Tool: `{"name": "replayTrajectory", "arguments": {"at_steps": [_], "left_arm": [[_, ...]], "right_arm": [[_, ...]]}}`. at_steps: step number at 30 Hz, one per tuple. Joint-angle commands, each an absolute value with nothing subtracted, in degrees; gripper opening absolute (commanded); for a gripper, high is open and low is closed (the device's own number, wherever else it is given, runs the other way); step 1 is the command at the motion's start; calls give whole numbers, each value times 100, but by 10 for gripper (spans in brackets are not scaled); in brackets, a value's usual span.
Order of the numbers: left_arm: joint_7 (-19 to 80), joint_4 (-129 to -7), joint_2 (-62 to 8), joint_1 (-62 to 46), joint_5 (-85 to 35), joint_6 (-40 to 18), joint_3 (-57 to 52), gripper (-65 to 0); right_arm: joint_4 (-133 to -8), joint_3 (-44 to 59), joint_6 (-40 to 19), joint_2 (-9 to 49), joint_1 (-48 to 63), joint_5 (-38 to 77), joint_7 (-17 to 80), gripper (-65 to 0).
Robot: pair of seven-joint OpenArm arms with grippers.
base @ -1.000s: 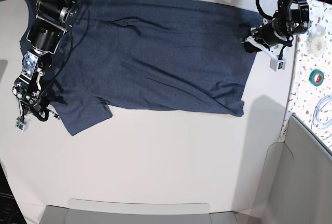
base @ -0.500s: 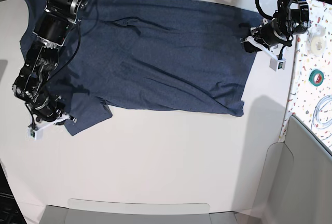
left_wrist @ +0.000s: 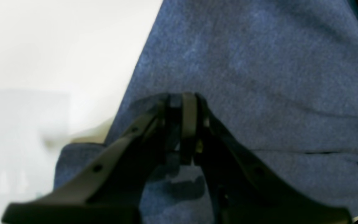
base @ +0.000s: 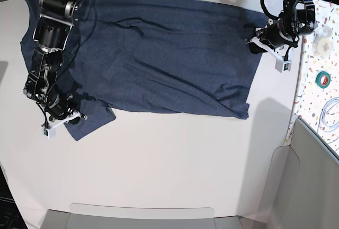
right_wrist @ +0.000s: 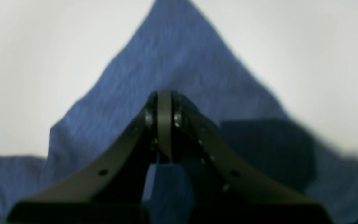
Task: Layout the t-shirt on the table in an organized manner, then fold the t-shirt properly
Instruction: 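Grasp the shirt edge with the right gripper and drag it outward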
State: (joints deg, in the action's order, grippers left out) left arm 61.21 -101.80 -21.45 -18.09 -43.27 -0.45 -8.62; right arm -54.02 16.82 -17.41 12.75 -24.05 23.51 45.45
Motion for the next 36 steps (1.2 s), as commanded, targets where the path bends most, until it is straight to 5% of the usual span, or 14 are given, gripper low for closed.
{"name": "replayTrajectory", "arguments": {"at_steps": [1,15,23,34,36], "left_arm": [[6044,-10255,-2202,-1798,-4347,-57,-901,-602],[6035,-10246,-2202,-1912,-4347,-57,-901,-603],[6035,-10246,-2202,-1912,-4347,-57,-901,-603],[6035,-10246,-2202,-1912,-4374,-57,-936,-600],[6035,-10246,-2185,-1912,-4374,-57,-936,-599]], "right_arm": [[-5138,1640,-1516,1367,-2457,1956,4804,-650],[-4637,1666,-831,1780,-2765,1956,4277,-650],[-4453,1648,31,1824,-3169,1895,3644,-650],[-4295,1666,31,1771,-3934,1648,3635,-648],[-4295,1666,22,1771,-4057,1666,3653,-598]]}}
